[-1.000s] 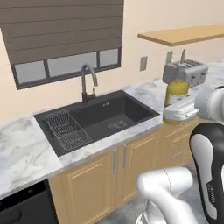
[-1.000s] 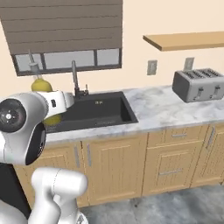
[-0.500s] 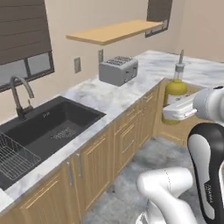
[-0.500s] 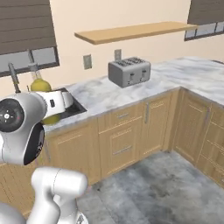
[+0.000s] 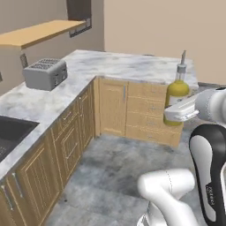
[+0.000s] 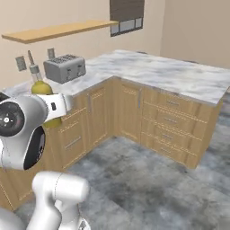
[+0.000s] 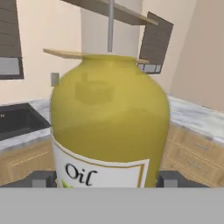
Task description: Take 2 condiments from the cabinet and move them on the counter near the stove.Make sure the condiments are lined up with each other, next to each other.
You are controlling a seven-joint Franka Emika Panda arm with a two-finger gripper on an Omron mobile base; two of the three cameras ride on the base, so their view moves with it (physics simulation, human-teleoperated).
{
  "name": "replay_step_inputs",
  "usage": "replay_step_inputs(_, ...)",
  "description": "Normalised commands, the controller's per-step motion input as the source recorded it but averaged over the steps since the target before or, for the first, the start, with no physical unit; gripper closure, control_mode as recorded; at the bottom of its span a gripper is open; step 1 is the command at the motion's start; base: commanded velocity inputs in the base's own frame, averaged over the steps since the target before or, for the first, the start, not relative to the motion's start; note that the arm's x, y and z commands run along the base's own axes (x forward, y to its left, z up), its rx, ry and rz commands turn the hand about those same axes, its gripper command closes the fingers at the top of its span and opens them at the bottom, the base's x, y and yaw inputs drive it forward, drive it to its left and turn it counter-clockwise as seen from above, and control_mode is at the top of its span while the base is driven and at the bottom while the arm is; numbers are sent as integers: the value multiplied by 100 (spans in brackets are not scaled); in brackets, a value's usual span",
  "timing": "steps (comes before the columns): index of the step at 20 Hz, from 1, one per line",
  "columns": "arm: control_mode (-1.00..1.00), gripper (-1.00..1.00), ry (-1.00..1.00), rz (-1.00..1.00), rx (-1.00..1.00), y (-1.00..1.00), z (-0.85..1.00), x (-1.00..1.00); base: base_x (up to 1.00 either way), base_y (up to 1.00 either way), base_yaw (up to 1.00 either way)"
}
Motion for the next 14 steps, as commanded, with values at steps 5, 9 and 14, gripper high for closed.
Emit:
replay_step_inputs(5, 100, 100, 0, 0, 0, 0, 0, 0, -44, -56, -53)
replay_step_inputs(9, 100, 100, 0, 0, 0, 0, 0, 0, -19, -51, -52)
replay_step_inputs(14, 100, 100, 0, 0, 0, 0, 0, 0, -30, -52, -47)
